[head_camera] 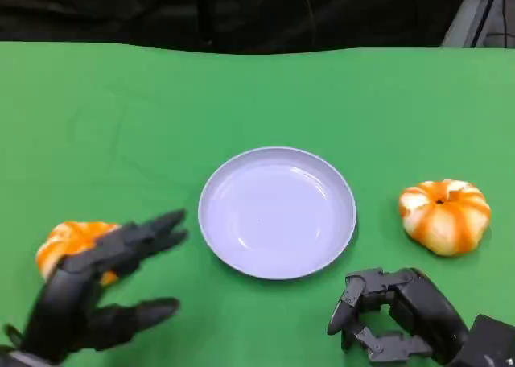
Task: Grasp the bread from the table and place it into the plate.
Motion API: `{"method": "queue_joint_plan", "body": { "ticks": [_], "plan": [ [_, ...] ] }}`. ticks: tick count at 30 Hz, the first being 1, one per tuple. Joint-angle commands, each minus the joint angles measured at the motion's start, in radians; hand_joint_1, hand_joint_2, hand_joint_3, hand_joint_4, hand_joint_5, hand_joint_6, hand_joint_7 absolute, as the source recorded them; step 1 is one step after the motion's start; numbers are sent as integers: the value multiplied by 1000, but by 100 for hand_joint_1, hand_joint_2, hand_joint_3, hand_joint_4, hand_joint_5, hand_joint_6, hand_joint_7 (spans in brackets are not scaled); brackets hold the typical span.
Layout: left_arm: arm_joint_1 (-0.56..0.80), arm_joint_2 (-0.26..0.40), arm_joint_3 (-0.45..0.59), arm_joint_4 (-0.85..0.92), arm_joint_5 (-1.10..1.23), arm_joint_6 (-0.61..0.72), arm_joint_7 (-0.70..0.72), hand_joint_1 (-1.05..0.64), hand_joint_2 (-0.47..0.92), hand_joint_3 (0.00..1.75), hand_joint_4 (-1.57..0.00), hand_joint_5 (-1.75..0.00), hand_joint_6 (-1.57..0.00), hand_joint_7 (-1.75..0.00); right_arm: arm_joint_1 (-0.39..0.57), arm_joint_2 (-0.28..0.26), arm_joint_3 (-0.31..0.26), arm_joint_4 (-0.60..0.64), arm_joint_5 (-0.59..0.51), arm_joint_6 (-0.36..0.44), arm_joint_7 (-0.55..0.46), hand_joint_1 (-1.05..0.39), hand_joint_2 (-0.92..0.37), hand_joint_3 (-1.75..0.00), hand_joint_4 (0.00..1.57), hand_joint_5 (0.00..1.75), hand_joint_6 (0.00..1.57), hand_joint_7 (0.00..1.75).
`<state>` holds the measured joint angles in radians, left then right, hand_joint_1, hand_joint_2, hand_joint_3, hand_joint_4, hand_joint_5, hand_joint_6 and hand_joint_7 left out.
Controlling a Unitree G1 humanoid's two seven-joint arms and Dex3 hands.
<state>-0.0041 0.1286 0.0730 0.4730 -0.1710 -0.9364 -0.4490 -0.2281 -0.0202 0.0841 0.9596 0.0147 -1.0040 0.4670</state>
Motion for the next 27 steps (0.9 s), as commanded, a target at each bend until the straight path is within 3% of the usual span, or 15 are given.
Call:
{"method": "queue_joint_plan", "body": {
  "ticks": [1,14,18,27],
  "plan": [
    [13,18,3,-11,18,-10,17,-75,92,7,-58,0,-56,0,-4,-14,-11,4,14,-10,4,4,-61,-96,97,133,100,93],
    [11,50,45,-22,116,-82,112,-71,92,10,-55,0,-60,-2,1,-17,-10,-1,13,-6,4,4,-62,-95,97,132,100,93],
    [20,67,116,-68,255,-84,225,-65,92,5,-58,-1,-65,-2,-4,-17,-11,8,12,-3,5,2,-62,-94,97,132,100,93],
    [31,109,132,-96,440,-41,375,-68,92,7,-54,0,-69,-2,-2,-15,-14,6,19,-3,14,3,-62,-93,96,133,100,93]
  ]
}}
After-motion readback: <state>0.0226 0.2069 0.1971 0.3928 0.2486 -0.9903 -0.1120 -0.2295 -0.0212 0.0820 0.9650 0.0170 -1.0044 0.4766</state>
